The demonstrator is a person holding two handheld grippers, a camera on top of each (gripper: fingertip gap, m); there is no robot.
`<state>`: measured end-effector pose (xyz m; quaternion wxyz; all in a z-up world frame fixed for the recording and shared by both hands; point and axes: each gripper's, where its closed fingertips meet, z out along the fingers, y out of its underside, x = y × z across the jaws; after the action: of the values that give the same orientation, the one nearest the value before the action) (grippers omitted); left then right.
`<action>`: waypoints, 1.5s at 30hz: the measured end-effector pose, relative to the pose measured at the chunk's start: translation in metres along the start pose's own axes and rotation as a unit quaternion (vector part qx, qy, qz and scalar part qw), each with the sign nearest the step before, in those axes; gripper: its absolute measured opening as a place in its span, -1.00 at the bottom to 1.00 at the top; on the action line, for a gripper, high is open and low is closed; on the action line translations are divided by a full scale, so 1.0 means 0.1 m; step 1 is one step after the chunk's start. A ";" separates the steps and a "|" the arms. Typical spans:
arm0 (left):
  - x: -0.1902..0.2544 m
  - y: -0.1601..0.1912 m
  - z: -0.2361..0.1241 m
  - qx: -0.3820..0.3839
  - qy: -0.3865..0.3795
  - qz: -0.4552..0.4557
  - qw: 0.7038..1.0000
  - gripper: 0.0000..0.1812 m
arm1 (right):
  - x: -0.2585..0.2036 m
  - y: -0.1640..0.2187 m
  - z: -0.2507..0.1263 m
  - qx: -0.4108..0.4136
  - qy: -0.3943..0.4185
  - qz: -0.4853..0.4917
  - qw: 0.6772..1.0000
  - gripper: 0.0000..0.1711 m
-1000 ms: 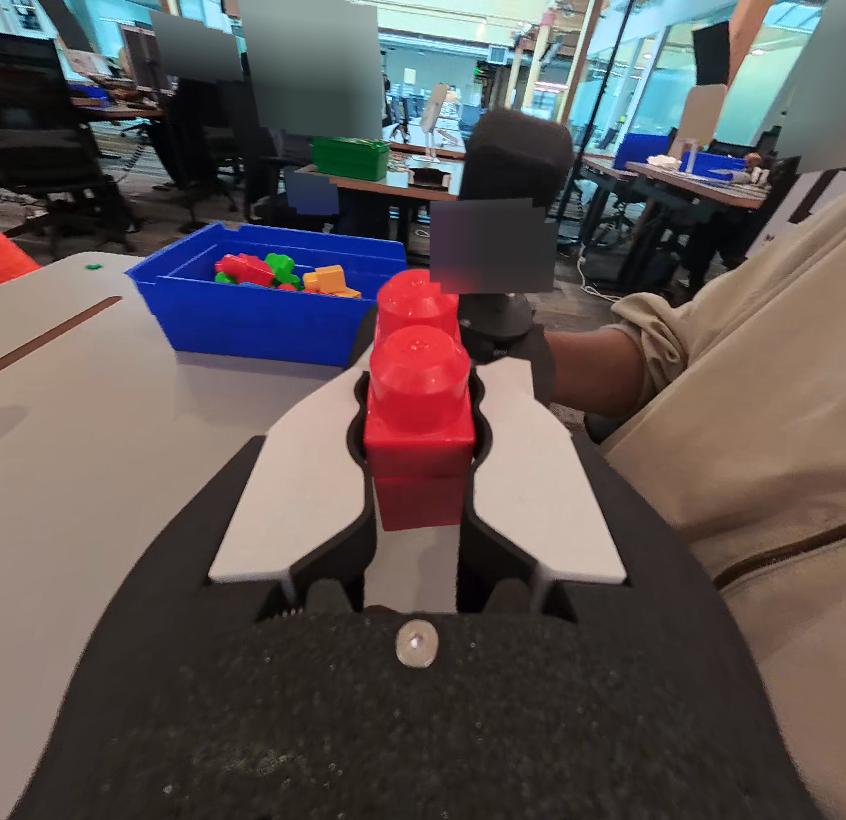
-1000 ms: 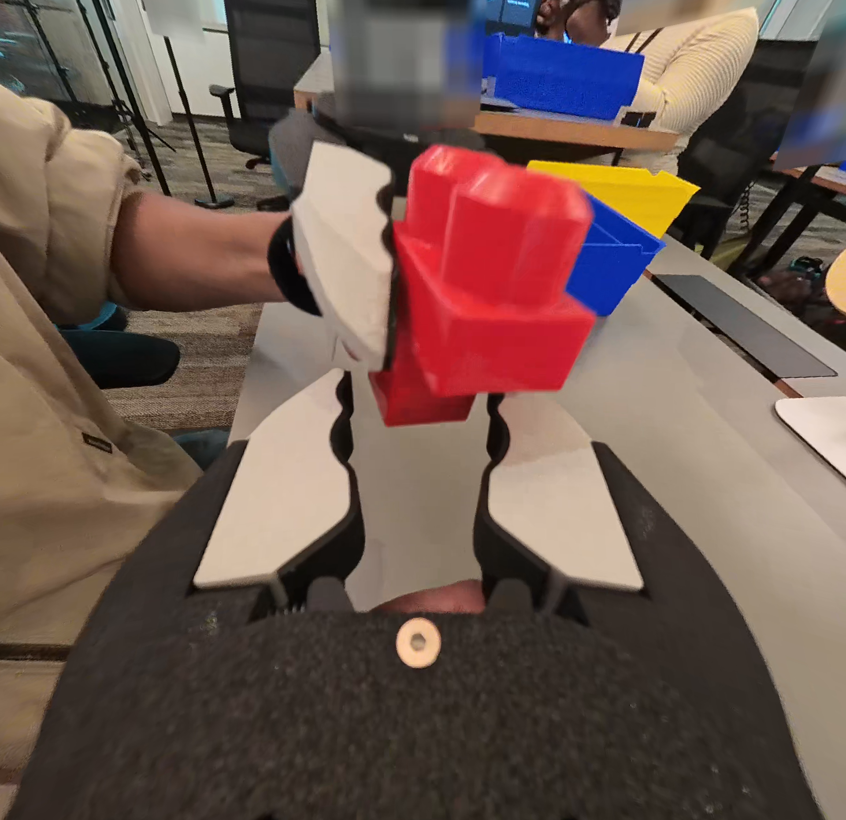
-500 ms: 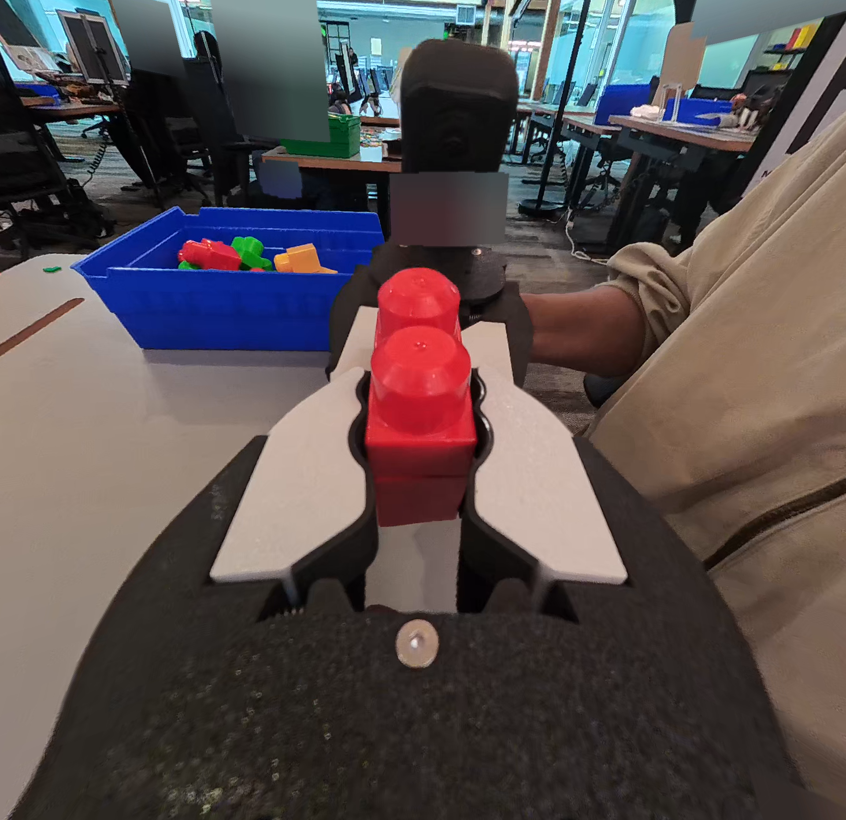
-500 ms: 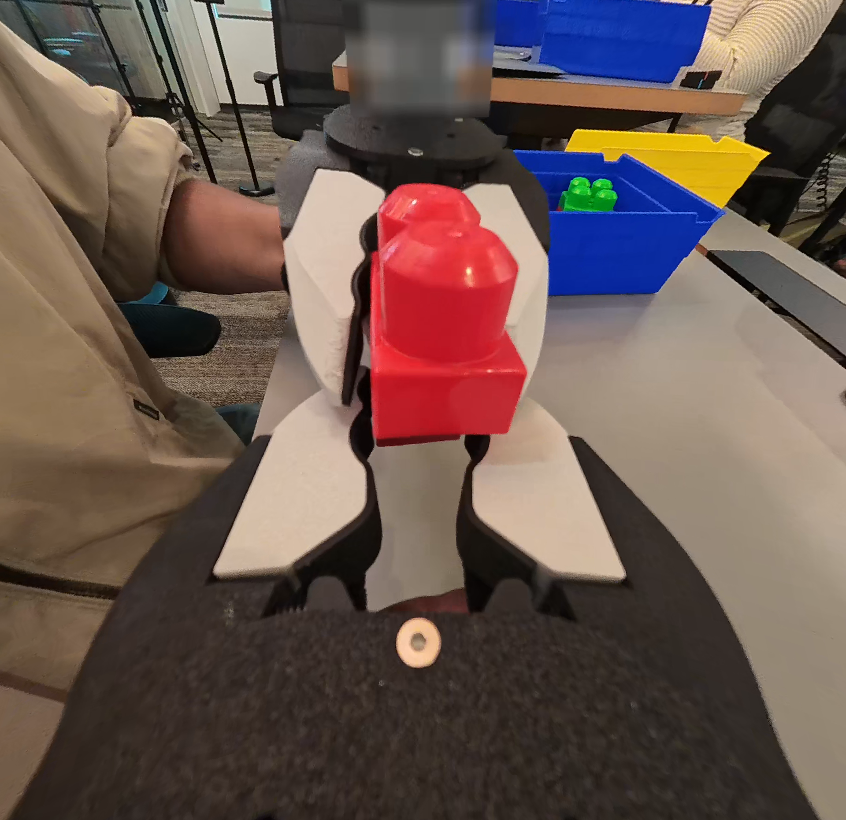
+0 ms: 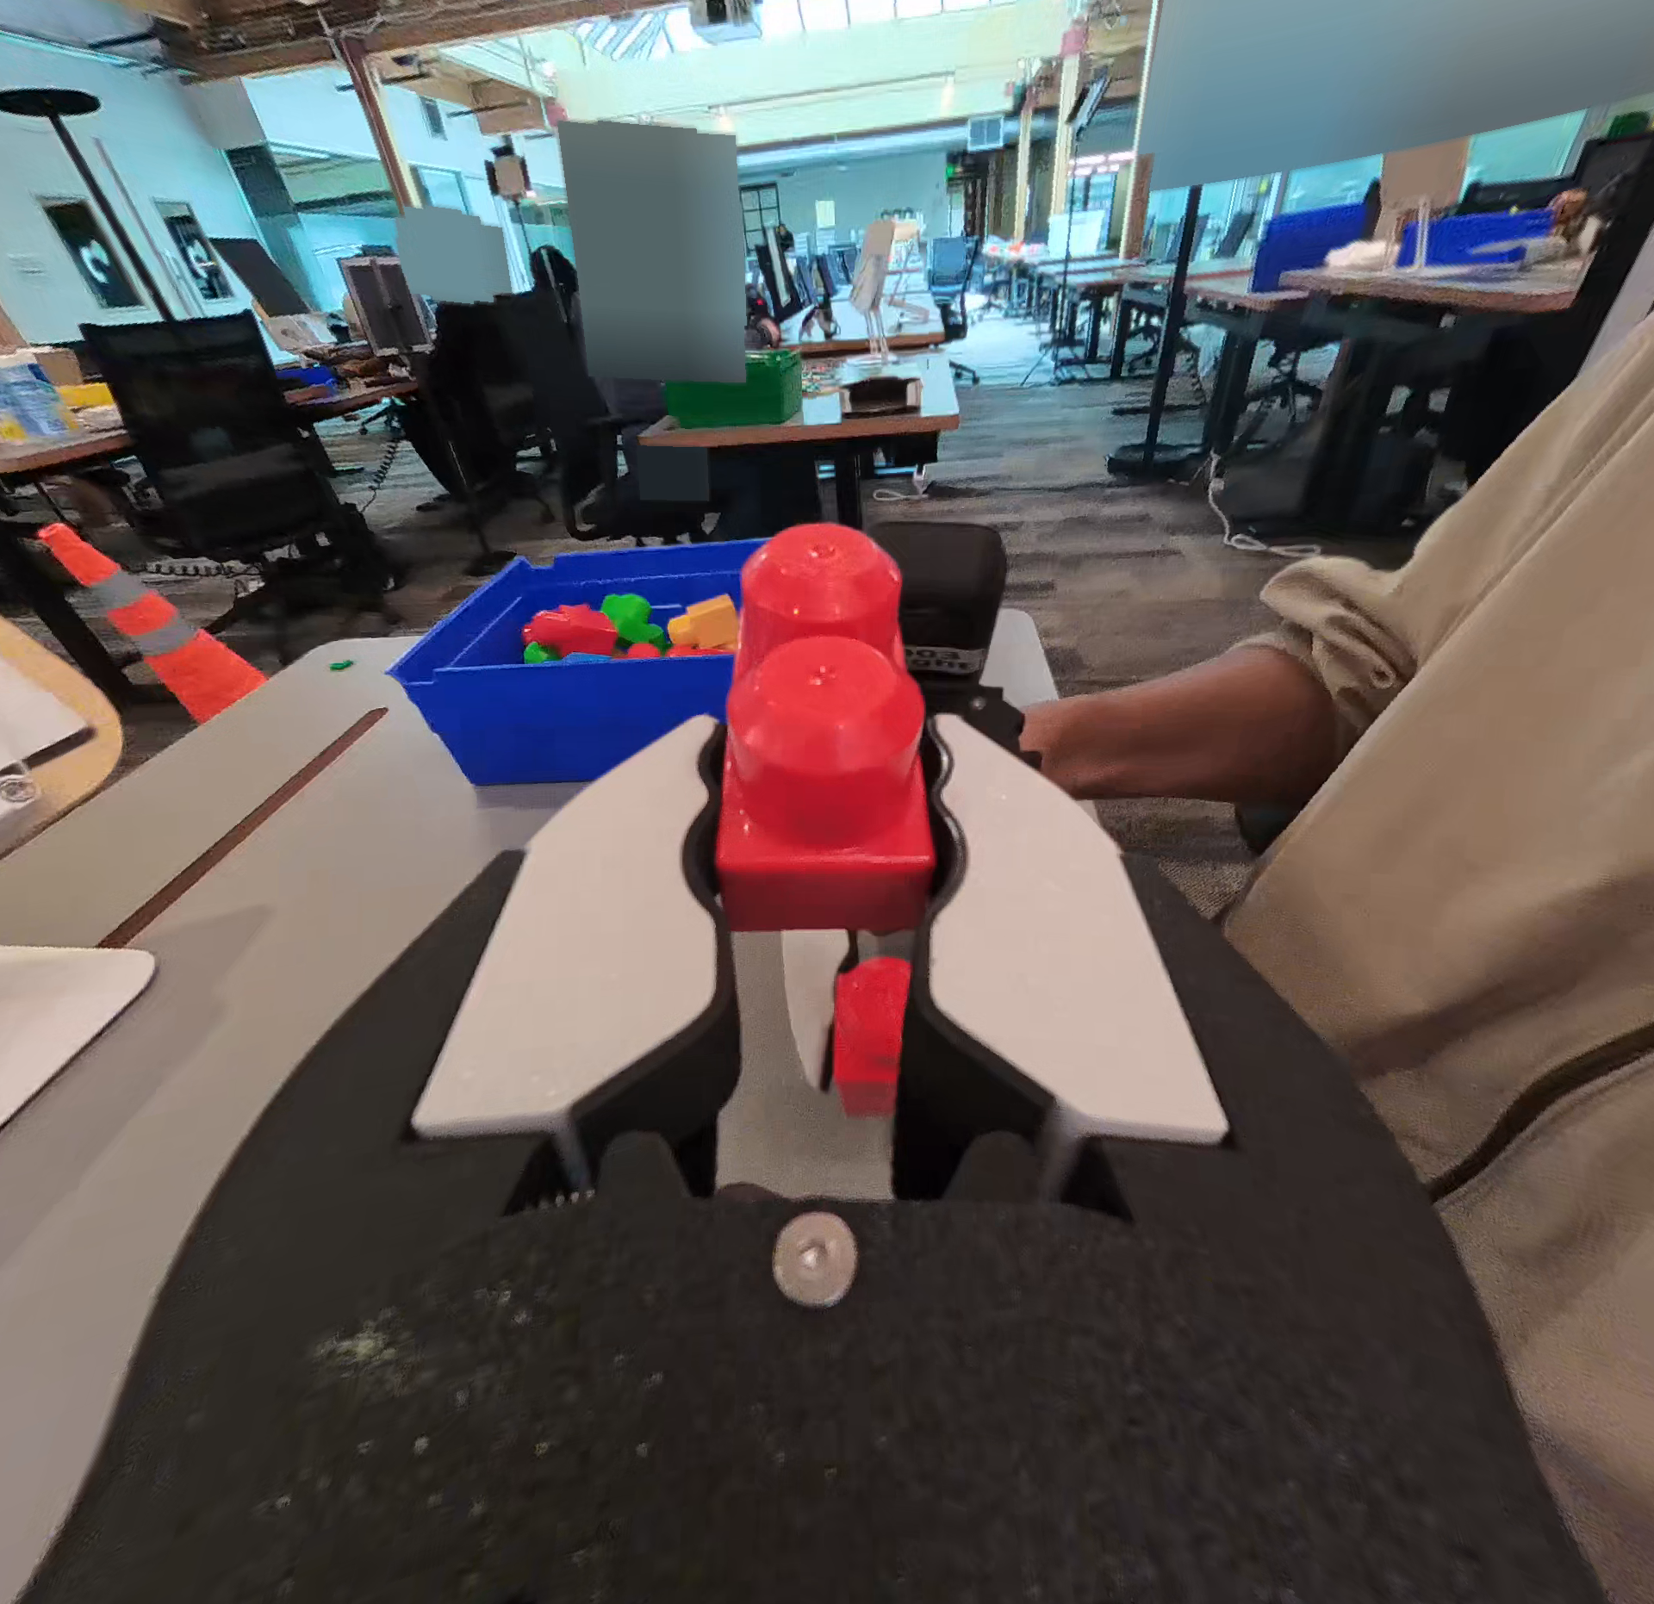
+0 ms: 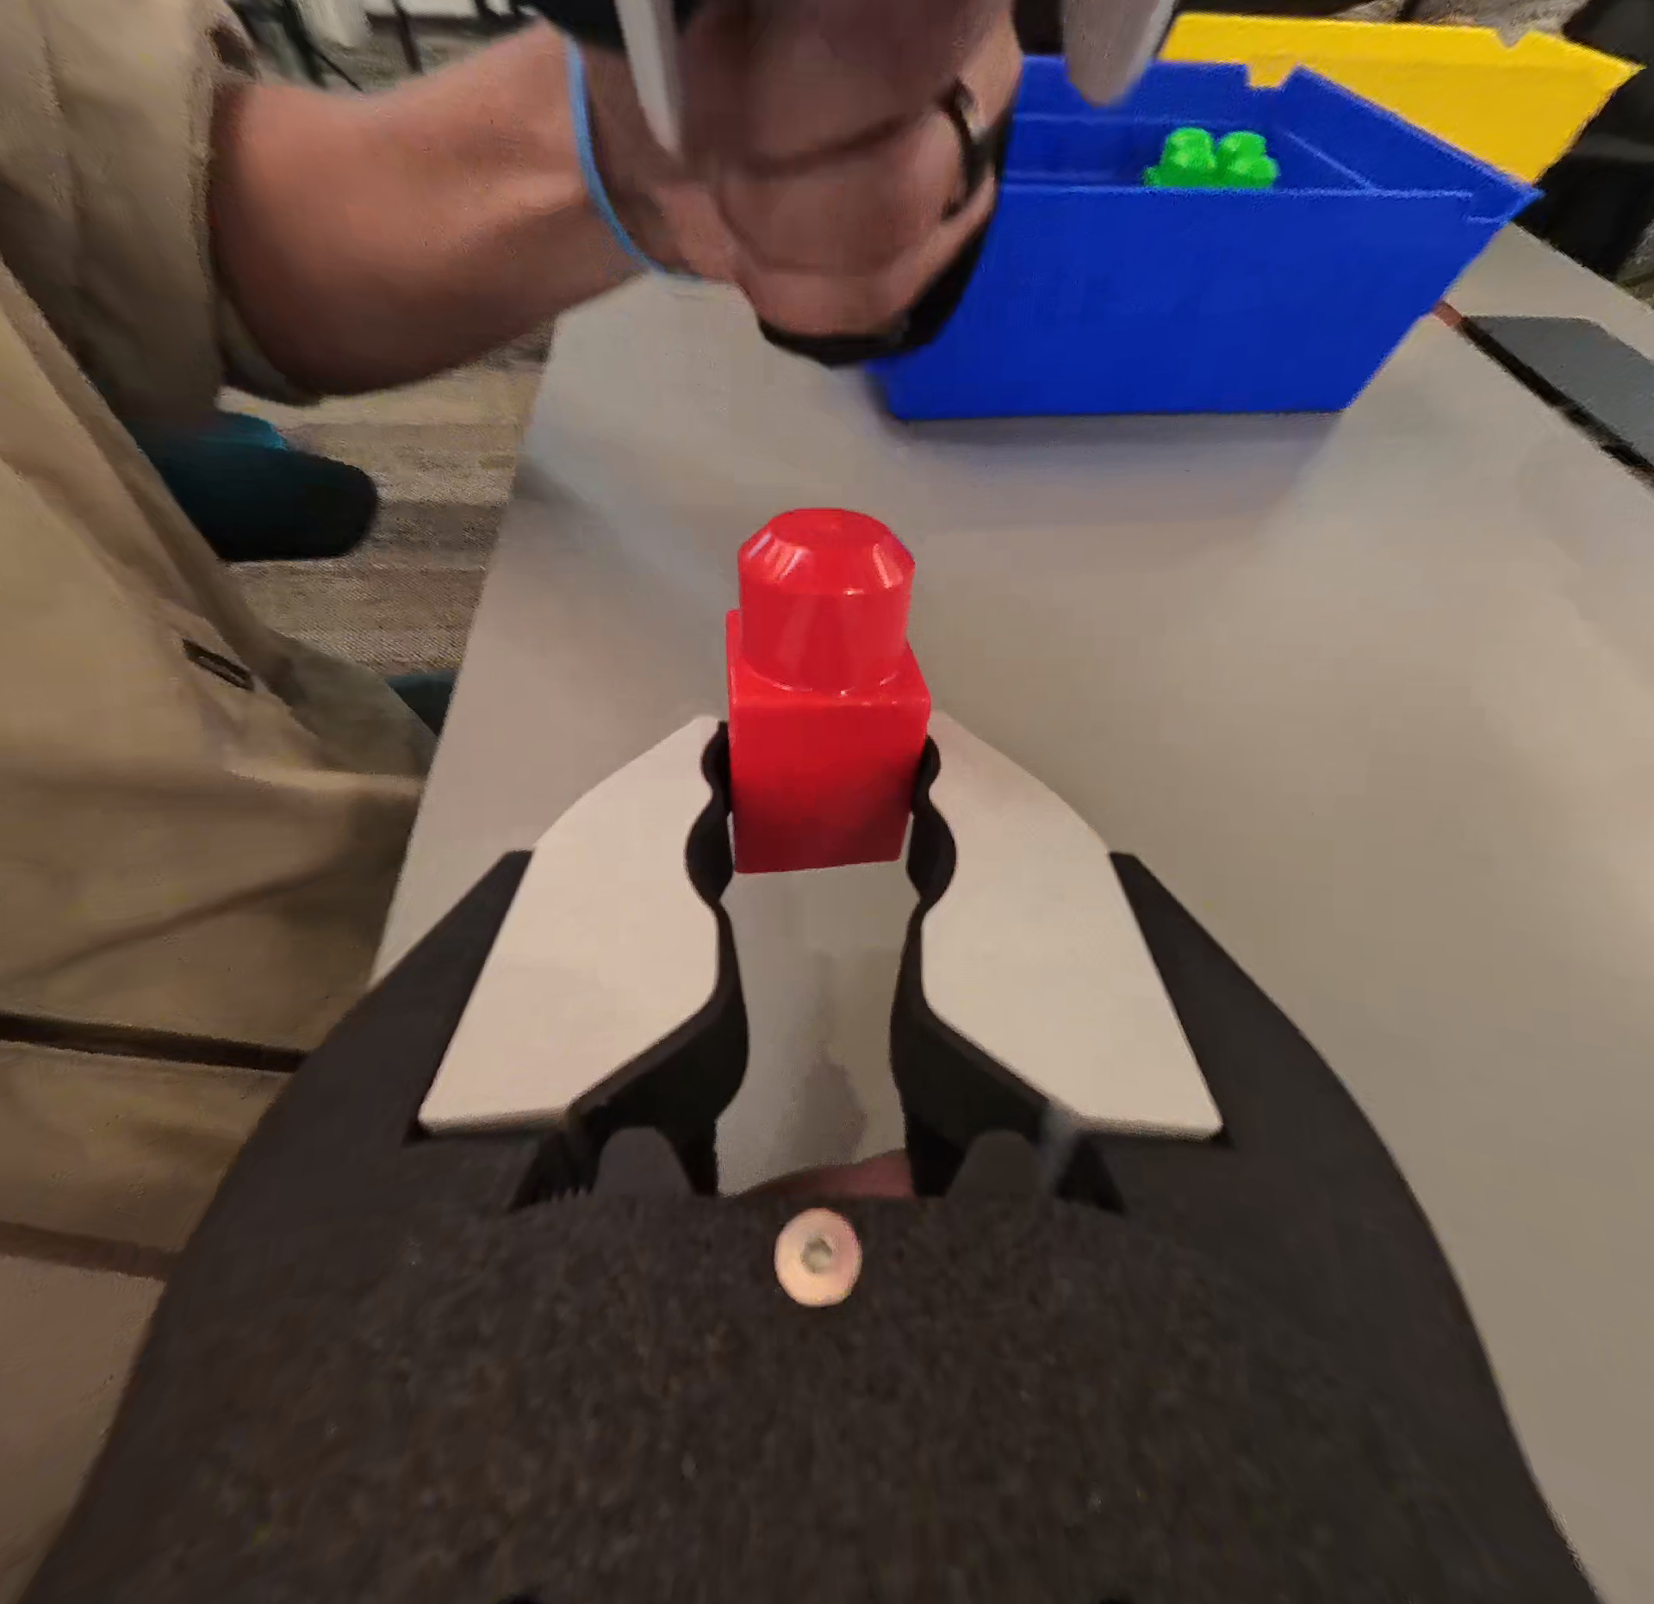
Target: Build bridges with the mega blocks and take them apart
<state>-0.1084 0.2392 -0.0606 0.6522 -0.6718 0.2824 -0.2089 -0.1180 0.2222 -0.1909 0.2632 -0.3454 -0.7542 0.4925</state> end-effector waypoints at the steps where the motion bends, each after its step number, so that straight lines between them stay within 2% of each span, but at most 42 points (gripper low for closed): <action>1: -0.02 -0.03 -0.04 0.003 -0.001 -0.005 1.000 -0.55 | 0.03 -0.01 -0.04 0.004 0.007 0.003 1.000 -0.57; 5: -0.26 -0.03 -0.21 -0.003 -0.086 -0.010 0.996 -0.55 | 0.26 -0.06 -0.24 0.006 0.076 0.000 0.997 -0.57; 8: -0.54 0.13 -0.42 -0.025 -0.224 -0.017 0.974 -0.55 | 0.47 -0.19 -0.48 -0.004 0.190 -0.026 0.982 -0.57; 12: -0.82 0.53 -0.93 -0.072 -0.441 -0.044 0.893 -0.55 | 0.76 -0.25 -0.97 -0.004 0.394 0.007 0.919 -0.56; 13: -0.84 0.64 -1.06 -0.082 -0.483 -0.059 0.870 -0.55 | 0.76 -0.23 -1.05 0.009 0.418 0.037 0.908 -0.56; 17: -0.80 1.05 -1.37 -0.115 -0.575 -0.085 0.806 -0.55 | 0.74 -0.01 -1.22 0.044 0.497 0.130 0.857 -0.56; 19: -0.74 1.23 -1.40 -0.120 -0.583 -0.118 0.795 -0.55 | 0.70 0.14 -1.23 0.055 0.520 0.161 0.837 -0.56; 22: -0.66 1.42 -1.39 -0.120 -0.586 -0.150 0.787 -0.55 | 0.63 0.33 -1.18 0.053 0.535 0.183 0.823 -0.56; 25: -0.63 1.45 -1.41 -0.130 -0.590 -0.142 0.784 -0.55 | 0.60 0.42 -1.12 0.040 0.536 0.184 0.823 -0.56; 36: -0.59 1.45 -1.33 -0.131 -0.569 -0.141 0.800 -0.55 | 0.64 0.46 -1.15 0.028 0.538 0.181 0.823 -0.57; 39: -0.59 1.45 -1.31 -0.132 -0.565 -0.141 0.802 -0.55 | 0.79 0.32 -1.48 0.030 0.561 0.164 0.811 -0.57; 43: -0.58 1.42 -1.27 -0.132 -0.557 -0.137 0.808 -0.55 | 1.33 0.08 -2.42 0.013 0.603 0.148 0.784 -0.57; 45: -0.56 1.42 -1.24 -0.135 -0.552 -0.136 0.812 -0.55 | 1.70 0.11 -2.90 -0.008 0.617 0.161 0.770 -0.56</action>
<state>-0.2463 0.1838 -0.1896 0.5658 -0.7872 -0.1934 0.1506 -0.0076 0.5205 -0.0821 0.5864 -0.6934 -0.3666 0.2023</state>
